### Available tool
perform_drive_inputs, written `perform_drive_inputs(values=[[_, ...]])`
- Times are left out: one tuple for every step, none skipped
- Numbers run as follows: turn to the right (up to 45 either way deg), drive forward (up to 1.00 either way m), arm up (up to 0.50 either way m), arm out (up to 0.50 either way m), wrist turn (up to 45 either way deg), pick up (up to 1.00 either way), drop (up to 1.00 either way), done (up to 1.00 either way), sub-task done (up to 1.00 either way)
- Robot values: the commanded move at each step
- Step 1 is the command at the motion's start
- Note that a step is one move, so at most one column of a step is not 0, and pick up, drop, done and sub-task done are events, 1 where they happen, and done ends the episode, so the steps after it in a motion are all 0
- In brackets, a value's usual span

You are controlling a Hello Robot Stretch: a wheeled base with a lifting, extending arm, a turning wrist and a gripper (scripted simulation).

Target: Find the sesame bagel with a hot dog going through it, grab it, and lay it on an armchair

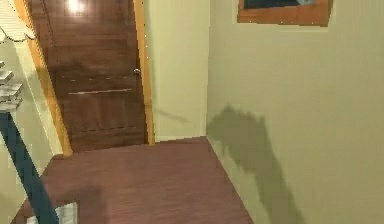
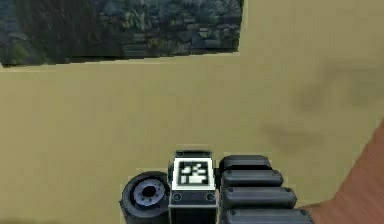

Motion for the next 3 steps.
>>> perform_drive_inputs(values=[[-15.0,0.0,0.0,0.0,0.0,0.0,0.0,0.0,0.0],[0.0,0.45,0.0,0.0,0.0,0.0,0.0,0.0,0.0],[6.0,0.0,0.0,0.0,0.0,0.0,0.0,0.0,0.0]])
